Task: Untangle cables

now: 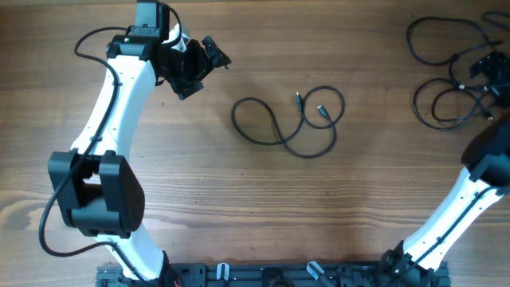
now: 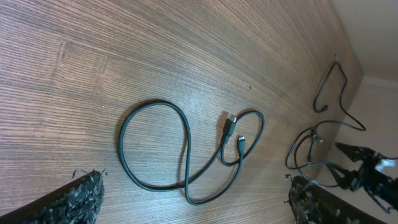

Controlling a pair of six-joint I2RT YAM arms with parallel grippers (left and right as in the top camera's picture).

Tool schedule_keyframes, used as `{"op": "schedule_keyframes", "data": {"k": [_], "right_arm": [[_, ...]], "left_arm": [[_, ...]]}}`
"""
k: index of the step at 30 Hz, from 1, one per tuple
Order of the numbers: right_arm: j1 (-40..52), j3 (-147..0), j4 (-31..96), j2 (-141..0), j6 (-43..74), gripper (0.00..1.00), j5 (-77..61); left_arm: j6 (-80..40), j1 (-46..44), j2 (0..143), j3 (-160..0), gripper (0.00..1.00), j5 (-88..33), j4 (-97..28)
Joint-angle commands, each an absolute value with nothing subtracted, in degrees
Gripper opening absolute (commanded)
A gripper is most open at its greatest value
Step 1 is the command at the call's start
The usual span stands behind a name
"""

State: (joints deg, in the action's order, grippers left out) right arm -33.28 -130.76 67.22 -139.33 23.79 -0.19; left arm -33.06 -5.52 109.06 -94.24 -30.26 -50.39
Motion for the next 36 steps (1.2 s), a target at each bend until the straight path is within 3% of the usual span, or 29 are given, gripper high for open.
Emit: {"op": "schedule_keyframes", "data": {"k": [1,12,19,23,30,36], "right_arm": [[-34.81,-131.68,67.57,-127.94,21.28,0.90,-4.40],[-31.40,-131.68,70.89,-111.87,8.88,0.90,-26.09],[-16.45,-129.21,79.96,-113.51,2.22,0.90,-28.14],[-5.98,-123.87,79.75,-114.85,-2.15,0.89,-27.88],[8.93,-106.13,69.93,-115.31,-21.08,0.87,-22.33],[16.99,-91.15,57.95,-115.31,-29.74,0.84,-22.31]], "left_arm": [[-31.73,-5.52,108.44,-94.08,0.97,-29.87,-50.48],[-31.75,-5.74,108.44,-94.08,0.97,-28.75,-50.48],[-32.60,-5.76,108.44,-94.08,0.92,-23.62,-51.33],[-42.41,-3.38,108.44,-94.08,0.92,-15.77,-54.11],[-43.77,2.24,108.44,-94.08,0.92,-15.55,-58.06],[-43.77,2.63,108.44,-94.08,0.96,-15.33,-58.92]]}}
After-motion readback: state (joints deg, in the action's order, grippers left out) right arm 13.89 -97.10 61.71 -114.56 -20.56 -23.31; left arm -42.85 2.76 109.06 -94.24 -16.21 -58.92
